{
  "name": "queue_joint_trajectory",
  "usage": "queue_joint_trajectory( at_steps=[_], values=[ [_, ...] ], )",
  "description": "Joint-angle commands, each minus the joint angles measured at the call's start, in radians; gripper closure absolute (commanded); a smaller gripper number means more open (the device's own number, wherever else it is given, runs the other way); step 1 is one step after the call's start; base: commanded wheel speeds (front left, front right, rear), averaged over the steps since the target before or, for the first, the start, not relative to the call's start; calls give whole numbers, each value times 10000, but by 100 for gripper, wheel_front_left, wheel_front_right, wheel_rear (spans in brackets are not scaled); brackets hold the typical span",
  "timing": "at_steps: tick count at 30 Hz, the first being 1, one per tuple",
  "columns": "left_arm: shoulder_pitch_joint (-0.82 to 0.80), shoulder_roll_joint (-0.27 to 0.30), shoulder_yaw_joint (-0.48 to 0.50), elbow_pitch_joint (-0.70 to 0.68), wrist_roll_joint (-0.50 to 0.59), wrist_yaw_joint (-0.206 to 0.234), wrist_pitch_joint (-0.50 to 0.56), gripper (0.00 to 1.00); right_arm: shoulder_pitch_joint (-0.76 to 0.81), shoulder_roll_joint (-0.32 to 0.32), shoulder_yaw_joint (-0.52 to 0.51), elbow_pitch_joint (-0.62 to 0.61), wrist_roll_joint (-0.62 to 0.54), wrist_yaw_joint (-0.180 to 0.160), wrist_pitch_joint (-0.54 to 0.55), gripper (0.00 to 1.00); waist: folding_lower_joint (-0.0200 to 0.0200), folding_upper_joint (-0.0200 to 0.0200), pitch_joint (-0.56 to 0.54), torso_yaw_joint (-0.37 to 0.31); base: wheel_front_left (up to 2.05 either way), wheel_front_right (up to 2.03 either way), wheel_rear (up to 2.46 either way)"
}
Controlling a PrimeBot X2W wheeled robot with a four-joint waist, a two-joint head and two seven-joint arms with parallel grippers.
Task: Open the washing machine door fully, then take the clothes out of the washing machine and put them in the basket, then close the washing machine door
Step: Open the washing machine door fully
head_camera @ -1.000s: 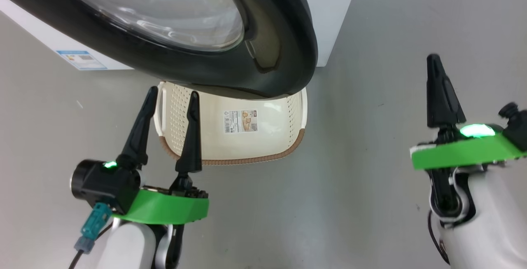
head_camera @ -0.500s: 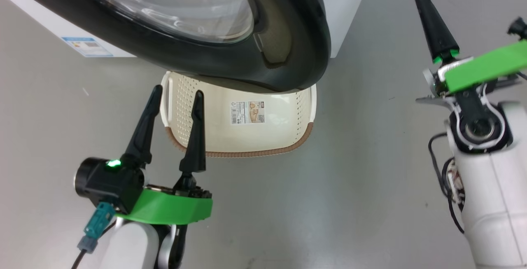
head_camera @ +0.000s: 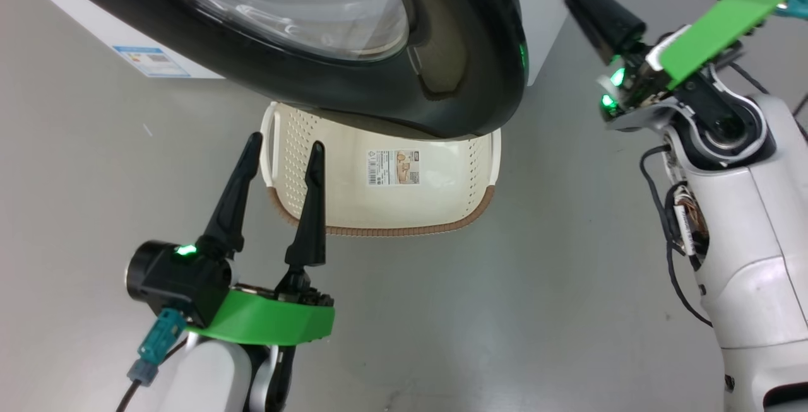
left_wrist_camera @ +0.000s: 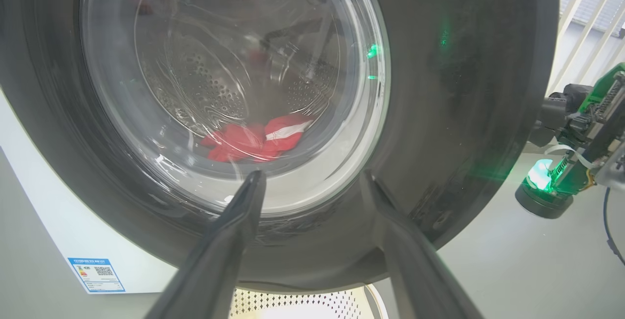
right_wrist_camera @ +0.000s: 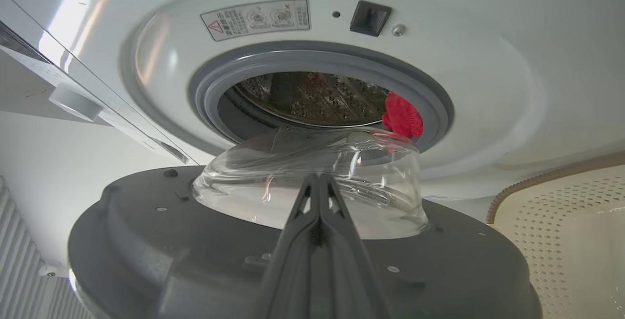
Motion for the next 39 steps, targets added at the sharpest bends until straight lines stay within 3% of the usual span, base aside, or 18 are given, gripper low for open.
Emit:
queue_joint_trajectory(
  at_steps=[1, 20, 39],
  values=[
    [-156, 175, 261, -206, -41, 73, -49, 0, -229, 136, 190, -244, 88, 50, 56, 100, 0, 0, 20, 29, 0, 0, 0],
    [-187, 175, 208, -85, -41, 127, -49, 0, -306, 27, 1957, -564, 835, 50, 867, 100, 0, 0, -151, 202, 0, 0, 0],
    [77, 175, -169, -115, -508, 497, -49, 0, 1428, -870, 2700, -1444, 1708, 50, 524, 100, 0, 0, -1164, 1476, 0, 0, 0]
  ],
)
